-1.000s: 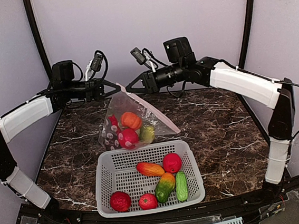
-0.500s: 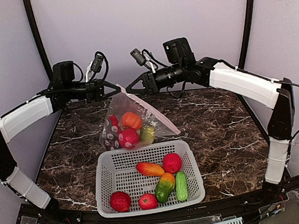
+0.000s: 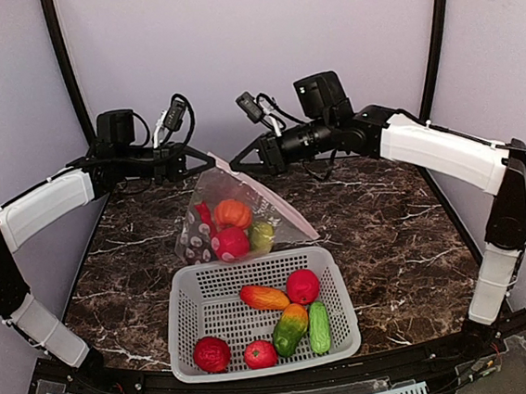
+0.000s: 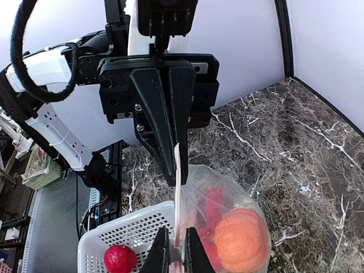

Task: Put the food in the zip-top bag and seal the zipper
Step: Zip the zipper on the zipper food storage bag.

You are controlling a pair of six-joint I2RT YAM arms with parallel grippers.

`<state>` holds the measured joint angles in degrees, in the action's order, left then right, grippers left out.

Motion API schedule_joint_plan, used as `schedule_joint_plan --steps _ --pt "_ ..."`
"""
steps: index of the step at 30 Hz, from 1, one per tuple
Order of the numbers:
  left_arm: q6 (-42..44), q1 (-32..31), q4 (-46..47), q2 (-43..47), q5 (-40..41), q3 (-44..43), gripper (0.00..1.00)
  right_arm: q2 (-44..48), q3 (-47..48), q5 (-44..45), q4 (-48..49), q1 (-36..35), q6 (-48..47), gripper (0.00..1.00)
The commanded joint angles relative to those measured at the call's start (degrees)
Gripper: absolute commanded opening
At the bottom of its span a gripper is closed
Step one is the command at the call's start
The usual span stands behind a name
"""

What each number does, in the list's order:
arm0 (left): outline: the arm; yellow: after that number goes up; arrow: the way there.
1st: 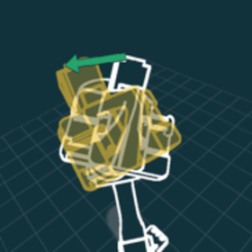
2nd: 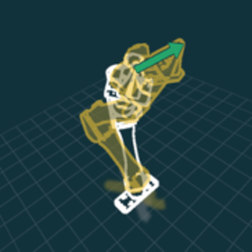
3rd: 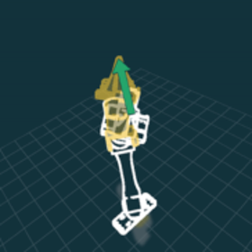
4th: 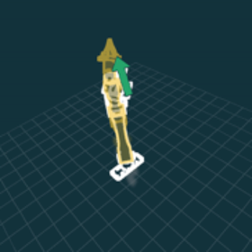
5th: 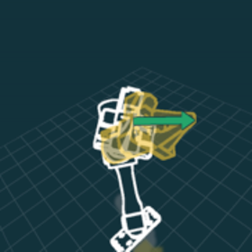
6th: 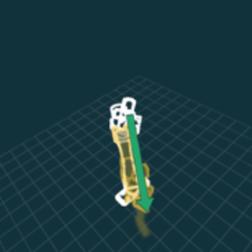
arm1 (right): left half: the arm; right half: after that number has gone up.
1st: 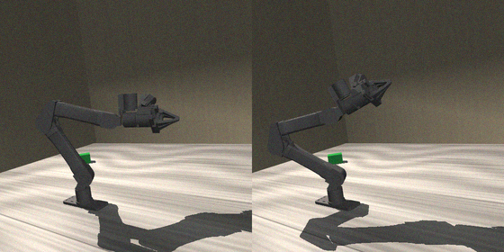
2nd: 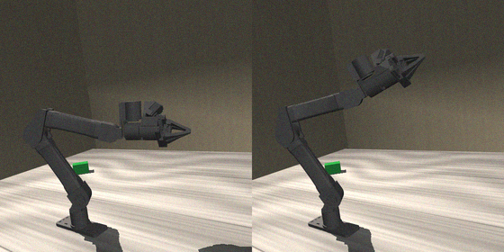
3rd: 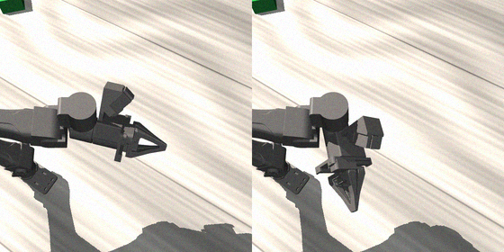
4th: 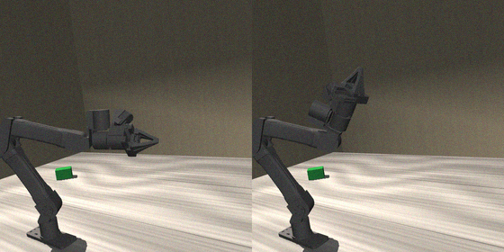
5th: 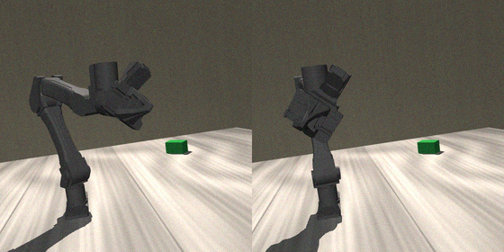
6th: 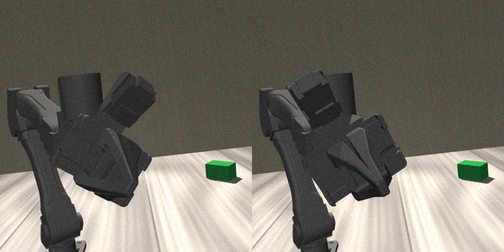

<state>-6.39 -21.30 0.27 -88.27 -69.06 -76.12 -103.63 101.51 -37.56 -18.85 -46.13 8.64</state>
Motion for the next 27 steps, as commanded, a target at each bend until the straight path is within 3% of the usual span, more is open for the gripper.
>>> schedule_joint_plan --steps 1,27 --pt "0.79 1.6 0.22 3.06 0.55 -1.23 0.01 4.25 -2.91 1.8 -3.63 0.34 -0.82 0.0" --pt "-0.36 3.7 2.23 4.86 1.7 -0.66 0.01 10.45 -11.67 6.13 -7.41 0.36 -0.14 0.0"
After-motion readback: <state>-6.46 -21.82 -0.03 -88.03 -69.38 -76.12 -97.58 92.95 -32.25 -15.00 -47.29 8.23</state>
